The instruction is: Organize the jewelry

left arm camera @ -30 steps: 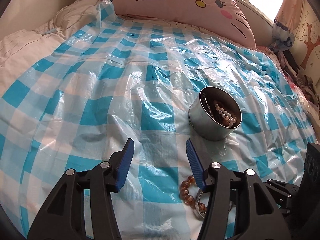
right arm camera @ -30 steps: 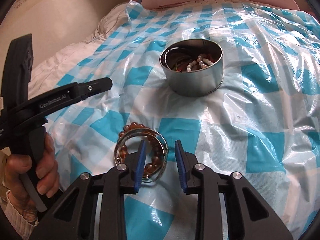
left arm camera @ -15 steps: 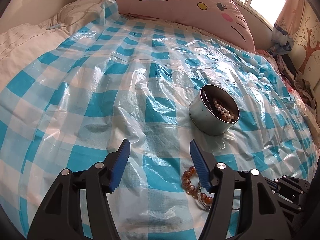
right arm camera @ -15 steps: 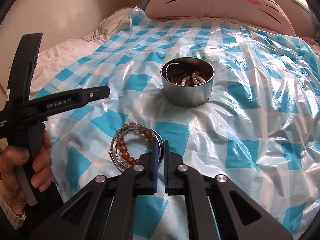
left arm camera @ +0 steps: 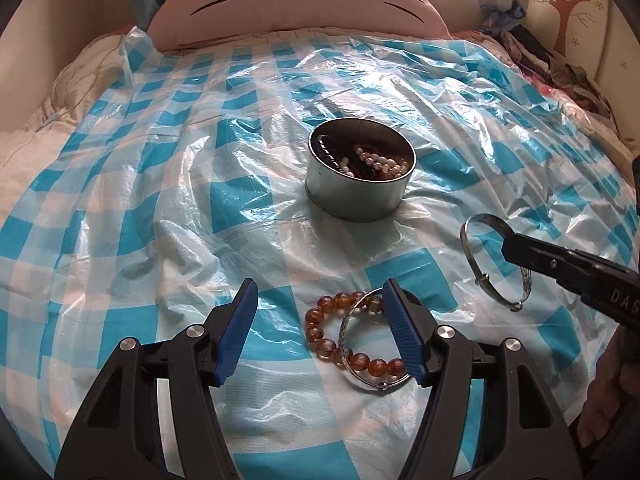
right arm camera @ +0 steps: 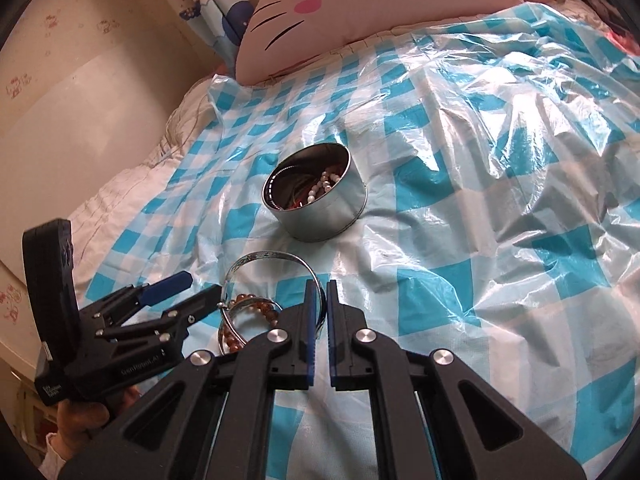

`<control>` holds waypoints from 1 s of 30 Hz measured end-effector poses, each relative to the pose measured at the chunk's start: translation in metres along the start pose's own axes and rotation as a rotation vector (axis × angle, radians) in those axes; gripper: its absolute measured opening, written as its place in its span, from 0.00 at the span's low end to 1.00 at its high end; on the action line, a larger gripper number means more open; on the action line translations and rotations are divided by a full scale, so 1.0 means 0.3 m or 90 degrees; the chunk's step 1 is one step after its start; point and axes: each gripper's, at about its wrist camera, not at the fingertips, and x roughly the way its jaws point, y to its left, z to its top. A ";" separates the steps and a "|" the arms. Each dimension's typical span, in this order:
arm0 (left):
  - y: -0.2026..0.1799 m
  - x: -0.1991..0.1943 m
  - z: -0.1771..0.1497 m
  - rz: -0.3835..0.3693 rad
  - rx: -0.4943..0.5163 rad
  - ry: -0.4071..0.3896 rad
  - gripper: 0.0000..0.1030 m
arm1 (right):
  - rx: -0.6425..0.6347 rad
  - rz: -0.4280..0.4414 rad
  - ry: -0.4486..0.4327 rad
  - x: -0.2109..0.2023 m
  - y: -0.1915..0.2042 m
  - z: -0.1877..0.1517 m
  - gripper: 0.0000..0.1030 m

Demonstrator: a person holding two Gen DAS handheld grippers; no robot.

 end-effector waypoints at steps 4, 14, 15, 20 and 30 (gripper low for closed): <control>-0.060 0.020 -0.010 0.028 0.058 0.013 0.59 | 0.034 0.025 -0.004 0.001 -0.028 0.003 0.05; -0.090 0.054 -0.024 0.026 0.089 0.046 0.18 | 0.047 0.045 -0.006 0.004 -0.037 0.002 0.05; -0.095 0.055 -0.026 0.025 0.094 0.048 0.16 | 0.049 0.045 -0.006 0.005 -0.039 0.001 0.05; -0.100 0.056 -0.024 0.024 0.095 0.049 0.09 | 0.050 0.048 -0.006 0.004 -0.039 0.000 0.06; -0.063 0.039 -0.014 -0.007 0.060 0.042 0.04 | 0.051 0.048 -0.006 0.006 -0.039 -0.001 0.06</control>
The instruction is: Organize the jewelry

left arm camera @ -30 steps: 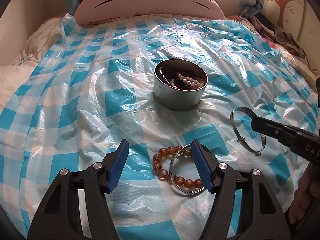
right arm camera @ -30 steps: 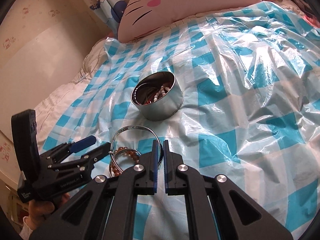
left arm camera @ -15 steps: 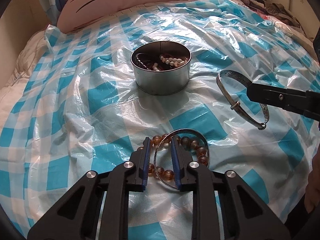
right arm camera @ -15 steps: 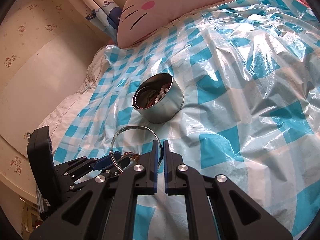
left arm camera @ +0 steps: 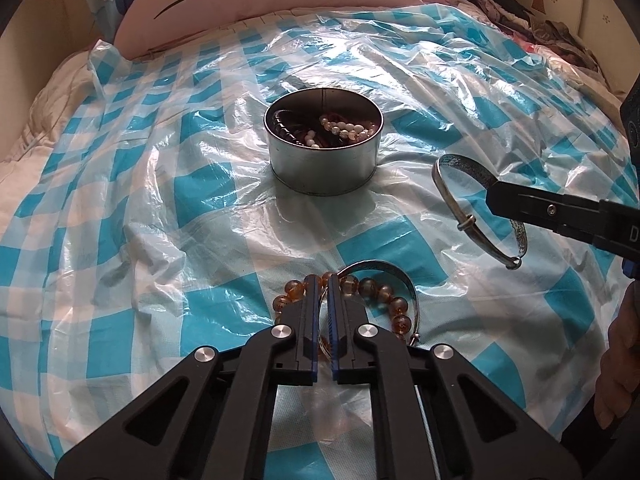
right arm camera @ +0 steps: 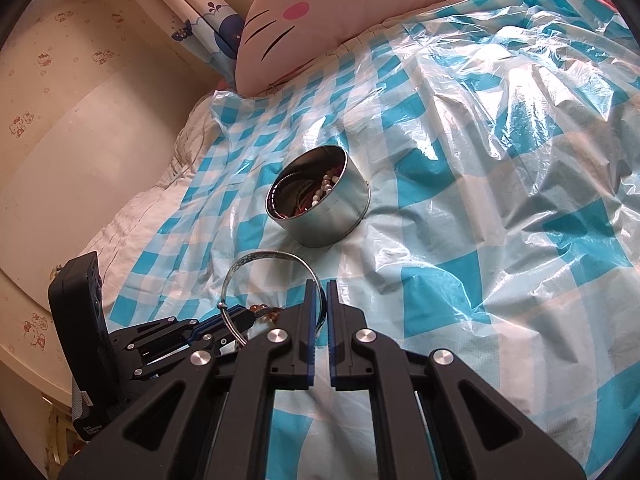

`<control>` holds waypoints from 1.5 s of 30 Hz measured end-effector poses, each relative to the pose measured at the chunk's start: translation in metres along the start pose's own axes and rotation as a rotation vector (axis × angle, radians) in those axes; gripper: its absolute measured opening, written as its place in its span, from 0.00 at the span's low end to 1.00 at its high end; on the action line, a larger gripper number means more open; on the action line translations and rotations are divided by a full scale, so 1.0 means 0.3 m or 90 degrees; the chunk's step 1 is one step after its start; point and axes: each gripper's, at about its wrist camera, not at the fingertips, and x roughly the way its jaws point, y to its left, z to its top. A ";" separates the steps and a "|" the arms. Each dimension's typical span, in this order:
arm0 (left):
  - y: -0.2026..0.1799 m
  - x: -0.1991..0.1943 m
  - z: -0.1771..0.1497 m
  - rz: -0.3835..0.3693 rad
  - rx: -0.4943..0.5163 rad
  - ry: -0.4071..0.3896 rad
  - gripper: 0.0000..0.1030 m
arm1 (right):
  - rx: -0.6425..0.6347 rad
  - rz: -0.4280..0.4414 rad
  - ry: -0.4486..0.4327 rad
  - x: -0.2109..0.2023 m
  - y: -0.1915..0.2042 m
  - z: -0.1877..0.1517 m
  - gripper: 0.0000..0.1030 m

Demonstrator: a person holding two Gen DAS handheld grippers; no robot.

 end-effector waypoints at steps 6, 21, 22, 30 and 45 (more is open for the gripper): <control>0.066 -0.018 0.009 -0.060 -0.062 -0.010 0.00 | 0.001 0.002 -0.002 -0.003 0.001 -0.001 0.06; 0.049 0.016 0.012 -0.076 -0.056 0.009 0.11 | 0.014 0.019 -0.007 -0.010 0.000 -0.004 0.06; 0.047 0.023 0.011 -0.073 -0.053 0.013 0.12 | 0.015 0.021 -0.006 -0.011 -0.003 -0.003 0.06; 0.000 0.031 0.009 -0.052 -0.002 0.016 0.04 | 0.017 0.029 -0.006 -0.011 -0.004 -0.001 0.06; 0.162 -0.047 0.052 -0.129 -0.166 -0.073 0.03 | 0.013 0.057 -0.054 -0.010 0.015 0.026 0.06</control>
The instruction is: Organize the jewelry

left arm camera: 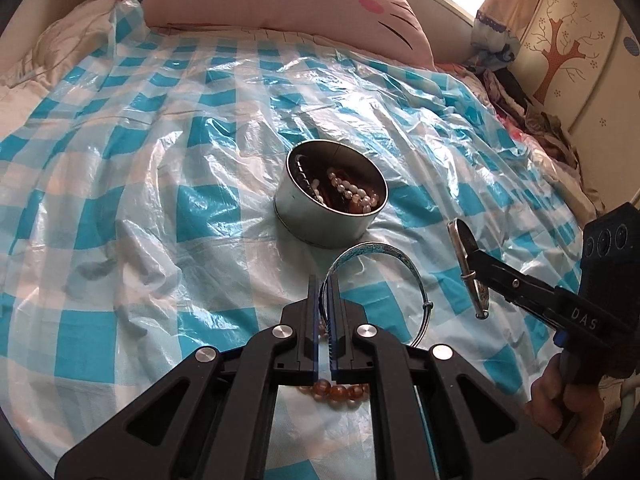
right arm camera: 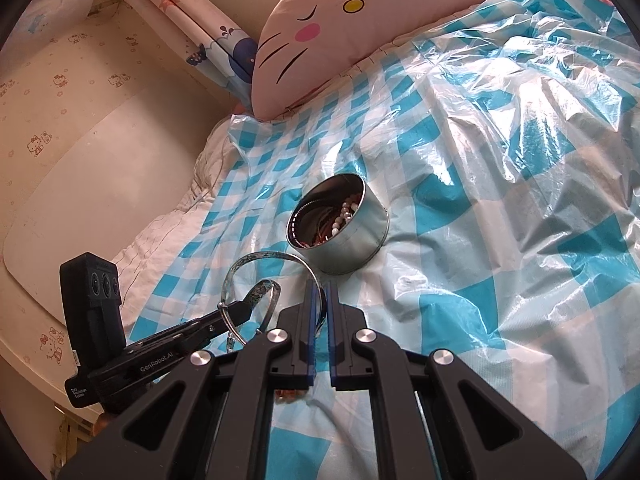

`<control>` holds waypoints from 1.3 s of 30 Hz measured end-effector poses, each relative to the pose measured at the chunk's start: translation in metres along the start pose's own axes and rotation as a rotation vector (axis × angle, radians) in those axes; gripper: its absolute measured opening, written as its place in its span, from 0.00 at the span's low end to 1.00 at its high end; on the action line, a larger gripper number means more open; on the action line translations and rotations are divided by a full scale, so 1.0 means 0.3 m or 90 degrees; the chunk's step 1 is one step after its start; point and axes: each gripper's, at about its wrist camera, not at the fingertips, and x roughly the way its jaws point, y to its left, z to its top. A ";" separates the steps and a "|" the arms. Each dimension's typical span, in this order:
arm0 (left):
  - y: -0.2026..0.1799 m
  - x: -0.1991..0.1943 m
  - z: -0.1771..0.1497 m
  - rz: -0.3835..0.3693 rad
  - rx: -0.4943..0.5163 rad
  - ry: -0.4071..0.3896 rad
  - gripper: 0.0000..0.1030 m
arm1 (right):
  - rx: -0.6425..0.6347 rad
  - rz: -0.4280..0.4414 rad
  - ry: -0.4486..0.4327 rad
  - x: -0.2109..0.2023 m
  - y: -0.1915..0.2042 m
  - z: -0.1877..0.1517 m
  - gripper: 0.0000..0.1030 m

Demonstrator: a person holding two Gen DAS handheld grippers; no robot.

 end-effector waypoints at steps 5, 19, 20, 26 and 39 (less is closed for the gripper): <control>0.020 -0.011 0.056 0.030 -0.027 -0.044 0.03 | -0.012 0.009 -0.012 0.049 0.038 0.033 0.06; -0.020 0.138 0.228 0.052 -0.028 -0.069 0.03 | 0.002 -0.038 -0.079 0.170 0.027 0.185 0.06; -0.026 0.151 0.232 0.052 -0.027 -0.067 0.03 | 0.004 -0.041 -0.077 0.180 0.021 0.190 0.06; -0.036 0.199 0.249 0.060 -0.023 -0.057 0.04 | 0.012 -0.058 -0.073 0.229 -0.001 0.219 0.06; 0.002 0.201 0.257 0.071 -0.053 -0.052 0.07 | 0.009 -0.078 -0.060 0.280 -0.004 0.222 0.06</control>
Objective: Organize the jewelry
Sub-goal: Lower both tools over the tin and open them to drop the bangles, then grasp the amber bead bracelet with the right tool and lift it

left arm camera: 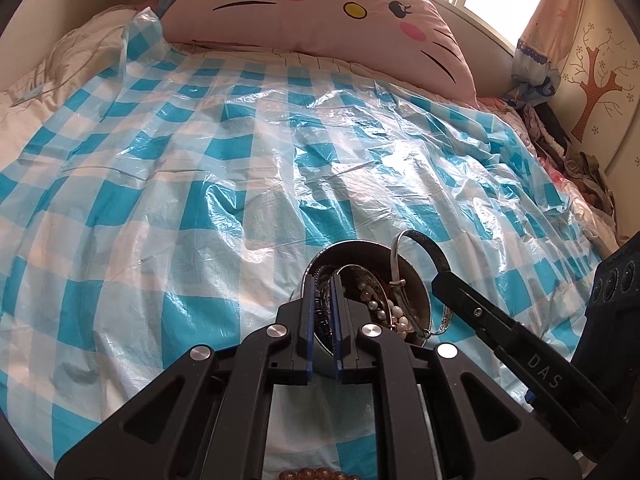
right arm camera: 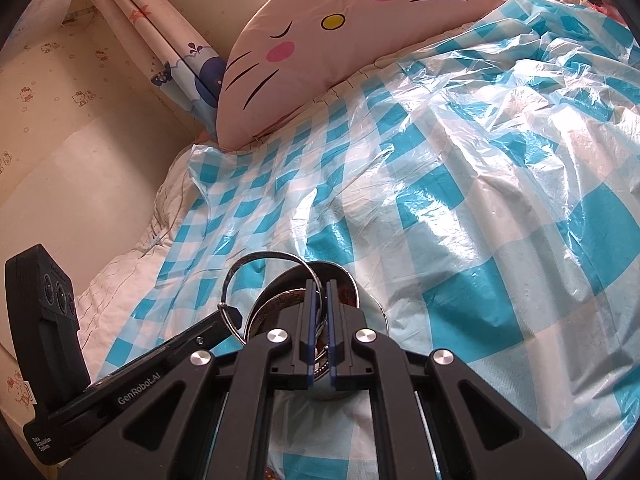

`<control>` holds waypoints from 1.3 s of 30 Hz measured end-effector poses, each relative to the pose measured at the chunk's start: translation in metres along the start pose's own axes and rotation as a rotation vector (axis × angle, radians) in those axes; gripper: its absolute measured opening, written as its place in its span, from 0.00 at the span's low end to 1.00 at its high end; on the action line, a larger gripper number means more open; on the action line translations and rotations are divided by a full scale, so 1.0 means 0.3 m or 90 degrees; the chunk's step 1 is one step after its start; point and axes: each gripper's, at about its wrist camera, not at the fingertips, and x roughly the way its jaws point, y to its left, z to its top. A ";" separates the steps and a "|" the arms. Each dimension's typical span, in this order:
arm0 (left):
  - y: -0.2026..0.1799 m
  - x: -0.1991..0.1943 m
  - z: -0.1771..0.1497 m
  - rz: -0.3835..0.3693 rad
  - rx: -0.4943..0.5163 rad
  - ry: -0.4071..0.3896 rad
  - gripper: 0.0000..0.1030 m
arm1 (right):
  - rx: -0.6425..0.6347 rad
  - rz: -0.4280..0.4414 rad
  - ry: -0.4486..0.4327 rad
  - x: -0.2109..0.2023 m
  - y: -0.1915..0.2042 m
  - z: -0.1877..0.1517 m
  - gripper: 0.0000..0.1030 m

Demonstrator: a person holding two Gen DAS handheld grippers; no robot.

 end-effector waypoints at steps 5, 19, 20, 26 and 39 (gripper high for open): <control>0.068 -0.028 0.016 0.015 -0.045 -0.016 0.20 | -0.015 -0.016 0.014 0.029 0.013 -0.002 0.07; 0.097 -0.039 0.012 0.024 -0.060 -0.016 0.36 | -0.014 -0.023 0.006 0.002 0.002 0.004 0.18; 0.099 -0.041 0.010 0.026 -0.060 -0.016 0.38 | -0.014 -0.022 0.008 -0.001 0.002 0.004 0.18; 0.147 -0.066 -0.011 0.033 -0.077 -0.006 0.44 | -0.040 0.007 0.101 -0.016 0.029 -0.067 0.31; 0.139 -0.141 -0.111 0.078 -0.022 0.014 0.54 | -0.377 -0.102 0.252 -0.001 0.267 -0.400 0.32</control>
